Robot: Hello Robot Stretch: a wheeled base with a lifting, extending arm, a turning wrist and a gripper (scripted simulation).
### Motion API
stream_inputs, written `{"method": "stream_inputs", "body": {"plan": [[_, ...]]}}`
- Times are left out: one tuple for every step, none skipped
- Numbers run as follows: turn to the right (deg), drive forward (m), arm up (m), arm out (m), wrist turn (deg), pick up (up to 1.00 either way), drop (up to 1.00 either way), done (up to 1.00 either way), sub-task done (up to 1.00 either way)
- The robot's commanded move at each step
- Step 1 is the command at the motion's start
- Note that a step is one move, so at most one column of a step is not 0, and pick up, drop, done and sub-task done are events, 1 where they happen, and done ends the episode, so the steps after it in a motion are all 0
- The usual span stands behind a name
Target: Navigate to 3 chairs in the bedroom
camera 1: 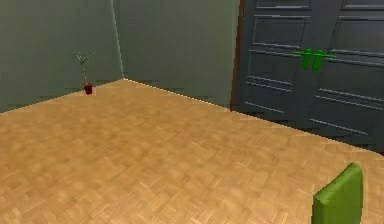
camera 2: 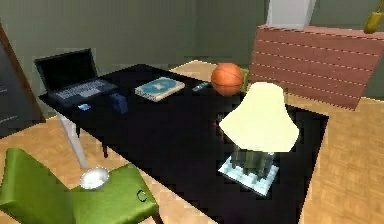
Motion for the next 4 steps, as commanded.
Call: {"method": "stream_inputs", "body": {"plan": [[-45.0,0.00,0.00,0.00,0.0,0.00,0.00,0.00,0.00],[-39.0,0.00,0.00,0.00,0.0,0.00,0.00,0.00,0.00],[0.0,0.20,0.00,0.00,0.0,0.00,0.00,0.00,0.00],[45.0,0.00,0.00,0.00,0.0,0.00,0.00,0.00,0.00]]}}
